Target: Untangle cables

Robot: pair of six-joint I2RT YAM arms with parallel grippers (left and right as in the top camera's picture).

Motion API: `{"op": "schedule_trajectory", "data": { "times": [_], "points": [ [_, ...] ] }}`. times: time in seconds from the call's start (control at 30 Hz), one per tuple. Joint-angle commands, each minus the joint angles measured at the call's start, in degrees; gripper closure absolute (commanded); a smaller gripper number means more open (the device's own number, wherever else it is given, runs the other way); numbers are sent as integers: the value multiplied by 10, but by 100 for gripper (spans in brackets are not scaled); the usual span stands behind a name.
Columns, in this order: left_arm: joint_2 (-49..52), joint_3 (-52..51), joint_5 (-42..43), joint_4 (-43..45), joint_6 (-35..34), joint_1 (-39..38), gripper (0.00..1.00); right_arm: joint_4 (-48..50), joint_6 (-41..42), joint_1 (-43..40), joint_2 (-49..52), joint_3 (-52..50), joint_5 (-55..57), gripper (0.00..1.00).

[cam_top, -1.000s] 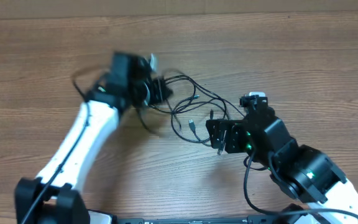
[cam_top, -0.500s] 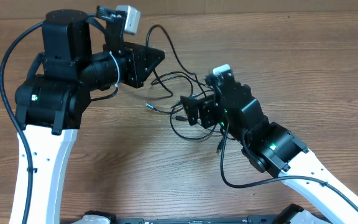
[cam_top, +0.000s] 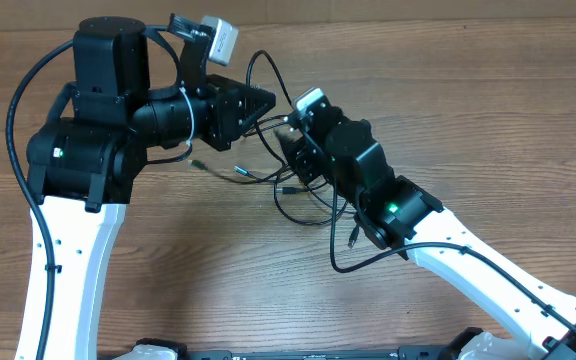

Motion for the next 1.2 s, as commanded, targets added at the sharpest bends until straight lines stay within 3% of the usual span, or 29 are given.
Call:
{"op": "schedule_trajectory", "data": {
  "times": [0.0,0.07,0.17,0.27,0.43,0.53,0.67,0.93,1.17],
  "points": [
    [-2,6,17,-4,20,0,96,4,-18,-17,-4,11,1,68],
    [-2,6,16,-6,19,1,96,-1,-13,-32,-4,11,-7,95],
    [-2,6,-21,-6,19,6,96,-29,16,-54,-7,11,-35,96],
    [-2,6,-122,-12,12,12,96,-84,50,-75,-26,11,-92,96],
    [6,5,-259,-6,-66,12,96,-155,43,-103,-81,11,-319,96],
    [19,5,-252,4,-92,10,96,-164,42,-106,-106,11,-389,96],
    [44,5,-206,8,-129,10,96,-154,42,-105,-117,11,-402,96],
    [84,5,-37,15,-137,10,96,-113,42,-104,-102,11,-405,96],
    [88,5,-39,24,-204,9,96,-107,21,-75,-98,11,-404,95]
  ]
}}
